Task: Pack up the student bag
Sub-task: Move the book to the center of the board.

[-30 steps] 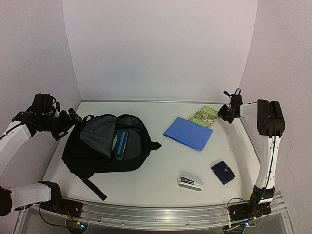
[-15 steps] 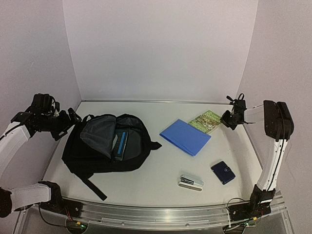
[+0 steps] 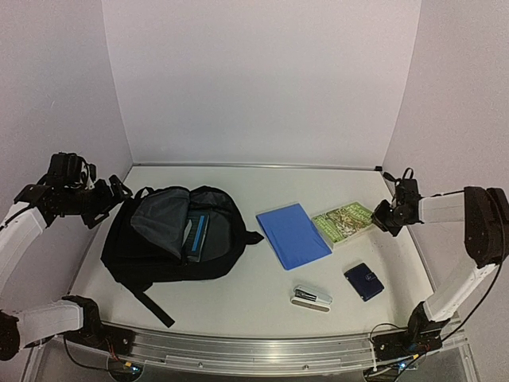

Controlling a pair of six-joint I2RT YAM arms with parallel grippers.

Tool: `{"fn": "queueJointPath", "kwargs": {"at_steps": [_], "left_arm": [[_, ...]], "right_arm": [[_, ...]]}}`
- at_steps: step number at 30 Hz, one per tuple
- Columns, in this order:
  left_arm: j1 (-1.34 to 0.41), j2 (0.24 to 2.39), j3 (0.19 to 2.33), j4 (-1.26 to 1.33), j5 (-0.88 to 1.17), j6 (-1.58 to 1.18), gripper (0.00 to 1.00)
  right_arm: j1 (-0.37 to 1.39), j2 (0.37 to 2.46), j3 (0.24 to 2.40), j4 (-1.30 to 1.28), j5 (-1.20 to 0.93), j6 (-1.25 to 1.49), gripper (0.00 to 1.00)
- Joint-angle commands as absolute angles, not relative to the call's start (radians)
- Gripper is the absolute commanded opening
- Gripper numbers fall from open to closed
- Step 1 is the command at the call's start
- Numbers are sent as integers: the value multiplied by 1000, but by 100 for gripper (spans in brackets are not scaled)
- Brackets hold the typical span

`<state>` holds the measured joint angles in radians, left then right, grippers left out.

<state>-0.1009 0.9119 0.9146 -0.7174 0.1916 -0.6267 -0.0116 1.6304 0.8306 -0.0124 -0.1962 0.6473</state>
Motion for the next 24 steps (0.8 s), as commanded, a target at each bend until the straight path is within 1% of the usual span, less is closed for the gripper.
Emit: {"fn": "queueJointPath", "kwargs": {"at_steps": [1,3,4,5,7,10,15,19,22,24], "left_arm": [[-96,906,983,-735,252,-569,100],[-97,911,1001,-728,283,-571,100],[-97,913,1004,-720,301,-575,100],[-99,913,1003,-706,319,-583,100],[-102,910,992,-673,347,-605,100],[-116,914,973,-639,372,-627,100],[-200,930,954,-602,367,-679,100],[-313,946,950,-596,300,-709,97],[-330,948,924,-562,324,-735,96],[-331,946,910,-538,330,-742,96]], "right_arm": [[-5,1473,774,-71,-155,655,12],[-5,1413,790,-120,-118,633,49],[-6,1394,805,-143,-91,621,61],[-5,1382,823,-164,-63,600,69],[-5,1386,868,-186,-11,570,78],[-5,1480,942,-187,-13,519,85],[-6,1700,1071,-182,-90,435,84],[-5,1781,1119,-172,-150,350,86],[-6,1814,1122,-165,-199,313,87],[-6,1823,1112,-151,-260,300,91]]}}
